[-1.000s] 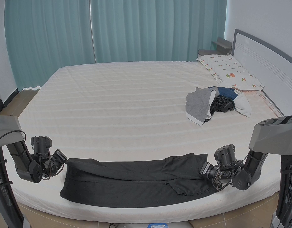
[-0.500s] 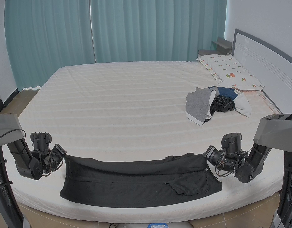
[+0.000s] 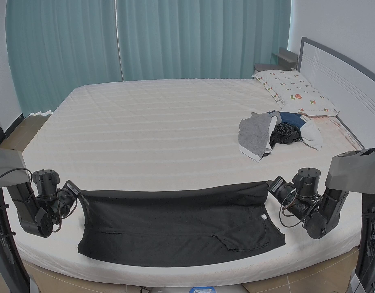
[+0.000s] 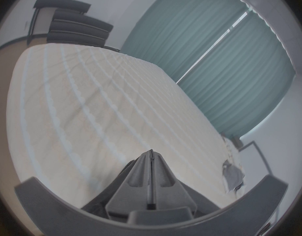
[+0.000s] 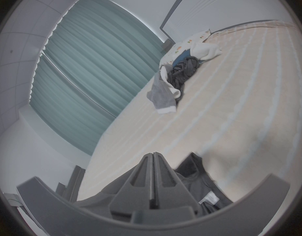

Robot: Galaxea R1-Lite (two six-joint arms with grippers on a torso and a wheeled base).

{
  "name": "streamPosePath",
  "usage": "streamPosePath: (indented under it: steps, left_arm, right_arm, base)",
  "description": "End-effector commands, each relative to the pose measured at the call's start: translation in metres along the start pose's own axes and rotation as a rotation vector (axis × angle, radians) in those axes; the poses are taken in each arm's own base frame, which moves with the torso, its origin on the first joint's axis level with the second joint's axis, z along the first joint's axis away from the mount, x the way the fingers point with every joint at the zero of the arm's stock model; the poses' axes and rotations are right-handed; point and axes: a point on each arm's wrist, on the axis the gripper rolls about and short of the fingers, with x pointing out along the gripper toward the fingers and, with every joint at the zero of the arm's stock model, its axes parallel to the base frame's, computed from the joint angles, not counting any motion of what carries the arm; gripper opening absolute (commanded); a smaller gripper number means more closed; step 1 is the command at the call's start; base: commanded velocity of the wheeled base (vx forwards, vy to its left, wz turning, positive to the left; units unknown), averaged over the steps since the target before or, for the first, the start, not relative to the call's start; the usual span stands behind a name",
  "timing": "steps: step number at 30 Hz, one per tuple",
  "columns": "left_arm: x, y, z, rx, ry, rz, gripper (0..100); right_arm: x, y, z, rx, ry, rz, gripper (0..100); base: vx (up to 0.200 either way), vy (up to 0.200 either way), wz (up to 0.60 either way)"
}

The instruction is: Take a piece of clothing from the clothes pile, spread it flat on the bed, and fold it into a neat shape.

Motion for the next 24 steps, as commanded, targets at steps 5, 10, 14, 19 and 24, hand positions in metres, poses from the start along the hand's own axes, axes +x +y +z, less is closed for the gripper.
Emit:
streamPosePath:
  steps: [5, 10, 14, 19, 24]
  left_arm:
    - [-0.014, 0.041, -0.037, 0.223, 0.131, 0.094, 0]
    - [-0.017, 0.056, -0.051, 0.341, 0.192, 0.129, 0]
    - [-0.016, 0.064, -0.059, 0.391, 0.22, 0.14, 0]
    - [-0.02, 0.065, -0.06, 0.402, 0.2, 0.123, 0]
    - [-0.023, 0.065, -0.061, 0.405, 0.201, 0.119, 0]
  right_arm:
    - [-0.023, -0.029, -0.025, -0.109, 0.156, -0.102, 0]
    - [-0.027, -0.041, -0.037, -0.173, 0.219, -0.136, 0]
    - [-0.027, -0.051, -0.046, -0.221, 0.256, -0.161, 0]
    - [-0.027, -0.054, -0.05, -0.241, 0.274, -0.168, 0]
    - [-0.027, -0.054, -0.053, -0.245, 0.284, -0.168, 0]
  base:
    - [0.0, 0.0, 0.0]
    - [0.0, 0.0, 0.0]
    - [0.0, 0.0, 0.0]
    - [0.0, 0.0, 0.0]
    - [0.0, 0.0, 0.0]
